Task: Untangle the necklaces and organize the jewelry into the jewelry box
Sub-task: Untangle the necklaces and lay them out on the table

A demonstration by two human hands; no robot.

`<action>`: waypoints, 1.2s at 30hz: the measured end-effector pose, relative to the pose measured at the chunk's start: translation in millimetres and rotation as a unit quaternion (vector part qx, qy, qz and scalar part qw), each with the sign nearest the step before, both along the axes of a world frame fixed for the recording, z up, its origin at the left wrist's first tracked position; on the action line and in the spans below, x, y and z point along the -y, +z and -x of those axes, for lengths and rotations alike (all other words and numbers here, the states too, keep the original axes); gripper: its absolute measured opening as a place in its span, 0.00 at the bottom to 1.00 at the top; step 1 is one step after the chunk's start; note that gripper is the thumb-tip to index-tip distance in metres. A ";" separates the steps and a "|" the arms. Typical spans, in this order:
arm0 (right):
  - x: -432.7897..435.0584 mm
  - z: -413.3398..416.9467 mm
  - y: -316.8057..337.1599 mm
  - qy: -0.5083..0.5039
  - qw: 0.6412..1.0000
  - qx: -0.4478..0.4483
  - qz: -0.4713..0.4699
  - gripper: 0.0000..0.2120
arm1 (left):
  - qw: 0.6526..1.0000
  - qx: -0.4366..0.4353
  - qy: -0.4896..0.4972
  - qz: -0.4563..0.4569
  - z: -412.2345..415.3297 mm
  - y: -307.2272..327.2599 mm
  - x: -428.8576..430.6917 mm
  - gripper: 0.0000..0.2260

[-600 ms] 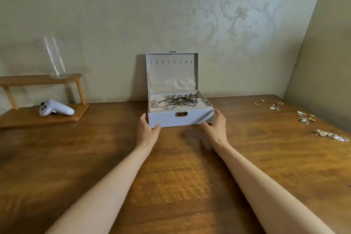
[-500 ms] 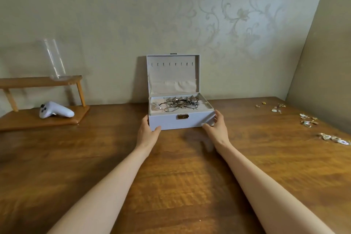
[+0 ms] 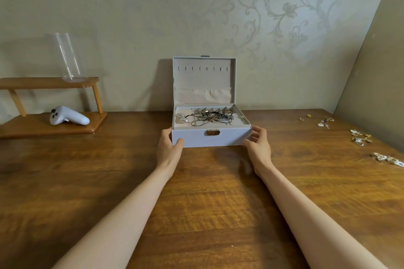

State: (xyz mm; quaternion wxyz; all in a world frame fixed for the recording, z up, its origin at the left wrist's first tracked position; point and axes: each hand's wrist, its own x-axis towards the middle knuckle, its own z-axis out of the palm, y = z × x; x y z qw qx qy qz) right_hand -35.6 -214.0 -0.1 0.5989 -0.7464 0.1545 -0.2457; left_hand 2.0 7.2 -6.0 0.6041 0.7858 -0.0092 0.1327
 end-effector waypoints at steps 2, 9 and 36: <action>-2.9 6.7 1.3 -0.033 0.999 0.012 0.004 0.18 | 0.998 0.029 0.061 -0.017 9.4 1.4 0.3 0.09; -9.1 -0.1 18.9 -0.129 0.952 0.072 0.267 0.13 | 0.947 0.214 0.161 -0.175 -2.1 20.4 -11.2 0.11; -41.6 -88.5 59.2 0.092 0.875 0.005 0.476 0.17 | 0.902 0.068 -0.128 -0.407 -69.9 69.0 43.2 0.14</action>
